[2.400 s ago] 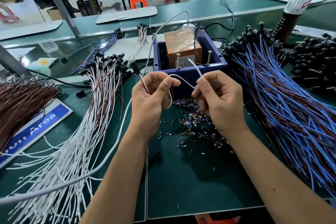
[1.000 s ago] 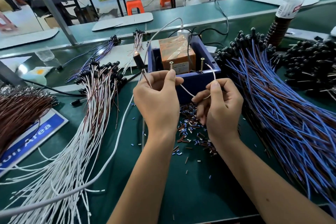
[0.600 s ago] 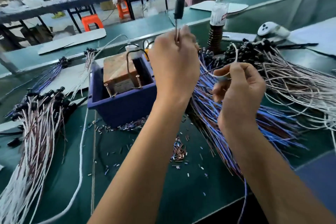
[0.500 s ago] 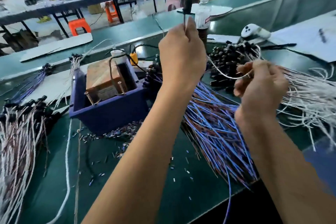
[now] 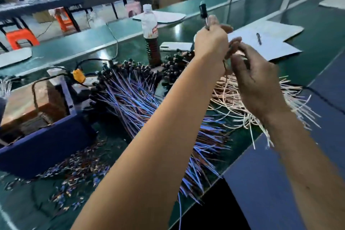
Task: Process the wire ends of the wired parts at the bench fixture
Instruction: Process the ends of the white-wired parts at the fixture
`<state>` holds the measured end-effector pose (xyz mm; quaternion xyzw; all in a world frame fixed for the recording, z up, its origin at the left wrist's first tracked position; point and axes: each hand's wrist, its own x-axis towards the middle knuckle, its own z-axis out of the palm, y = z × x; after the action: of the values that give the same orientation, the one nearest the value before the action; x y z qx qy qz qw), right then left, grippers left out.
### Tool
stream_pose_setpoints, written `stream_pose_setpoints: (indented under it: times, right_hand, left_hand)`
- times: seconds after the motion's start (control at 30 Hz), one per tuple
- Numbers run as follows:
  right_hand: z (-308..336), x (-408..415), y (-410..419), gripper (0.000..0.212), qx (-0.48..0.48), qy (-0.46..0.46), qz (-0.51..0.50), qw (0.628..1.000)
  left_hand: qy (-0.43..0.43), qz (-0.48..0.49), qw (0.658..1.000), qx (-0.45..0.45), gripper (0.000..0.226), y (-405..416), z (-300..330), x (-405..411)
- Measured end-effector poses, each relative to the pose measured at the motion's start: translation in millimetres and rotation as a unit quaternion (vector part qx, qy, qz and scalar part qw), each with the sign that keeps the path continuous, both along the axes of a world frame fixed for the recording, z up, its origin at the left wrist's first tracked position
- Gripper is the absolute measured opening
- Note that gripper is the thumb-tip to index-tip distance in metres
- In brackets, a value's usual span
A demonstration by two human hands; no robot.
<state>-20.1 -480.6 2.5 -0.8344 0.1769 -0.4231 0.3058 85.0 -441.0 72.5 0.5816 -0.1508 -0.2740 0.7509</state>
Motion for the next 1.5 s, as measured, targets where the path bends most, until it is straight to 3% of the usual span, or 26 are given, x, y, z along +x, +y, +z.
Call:
stream_pose_setpoints:
  times: [0.1, 0.17, 0.27, 0.37, 0.43, 0.57, 0.73, 0.8, 0.93, 1.0, 1.1, 1.2, 1.27, 1.37, 1.5]
  right_hand:
    - [7.9, -9.4, -9.3, 0.021, 0.117, -0.061, 0.080, 0.988]
    - [13.9, -12.3, -17.6, 0.015, 0.085, -0.066, 0.058, 0.992]
    - [24.7, -23.6, -35.1, 0.021, 0.091, -0.050, 0.064, 0.993]
    - [26.9, -33.7, -60.0, 0.021, -0.004, 0.084, 0.026, 0.996]
    - [20.7, -34.0, -73.0, 0.020, -0.066, 0.164, -0.033, 0.984]
    - [6.5, -26.0, -84.3, 0.021, -0.092, 0.249, -0.106, 0.958]
    - [-11.8, -19.9, -95.1, 0.023, -0.095, 0.287, -0.142, 0.943]
    - [-19.1, -14.7, -97.9, 0.025, -0.120, 0.321, -0.172, 0.924]
    - [-26.2, -0.7, -92.5, 0.039, -0.117, 0.434, -0.186, 0.873]
    - [-25.0, 6.0, -86.1, 0.046, -0.120, 0.437, -0.187, 0.872]
    - [-11.8, 18.2, -61.0, 0.052, -0.159, 0.395, -0.183, 0.886]
    - [6.3, 38.6, -7.7, 0.051, -0.181, 0.320, -0.103, 0.924]
    - [10.3, 55.9, 31.4, 0.054, -0.181, 0.321, -0.011, 0.930]
    - [3.3, 80.2, 87.2, 0.088, -0.161, 0.426, 0.100, 0.885]
    - [-16.0, 96.1, 125.3, 0.142, -0.175, 0.532, 0.136, 0.817]
  left_hand:
    - [0.042, 0.004, 0.997, -0.058, 0.056, -8.4, 5.6, 4.0]
    - [0.059, -0.002, 0.997, -0.054, 0.061, -14.7, 7.9, 9.7]
    - [-0.026, -0.009, 0.998, 0.057, 0.063, -17.2, 2.0, 24.7]
    - [-0.124, 0.002, 0.977, 0.175, 0.059, -17.0, -6.9, 41.2]
    - [-0.085, -0.003, 0.980, 0.180, 0.049, -18.1, -13.5, 48.7]
    - [0.087, -0.042, 0.992, 0.083, 0.042, -19.2, -27.5, 49.5]
    - [0.192, -0.005, 0.981, -0.013, 0.021, -20.9, -46.5, 52.0]
    - [0.204, 0.016, 0.978, -0.030, 0.025, -19.1, -50.2, 54.2]
    - [0.141, 0.023, 0.988, 0.052, 0.016, -9.5, -50.0, 58.4]
    - [0.017, 0.035, 0.987, 0.154, 0.004, -1.2, -45.4, 61.1]
    - [-0.177, 0.025, 0.950, 0.254, 0.010, 20.0, -31.5, 63.0]
    - [-0.286, 0.024, 0.900, 0.328, 0.013, 52.9, -17.5, 67.4]
    - [-0.333, 0.055, 0.861, 0.380, 0.020, 79.0, -14.2, 71.5]
    - [-0.381, 0.114, 0.788, 0.470, 0.026, 132.0, -20.8, 72.8]
    - [-0.377, 0.120, 0.701, 0.594, 0.033, 197.2, -48.1, 72.0]
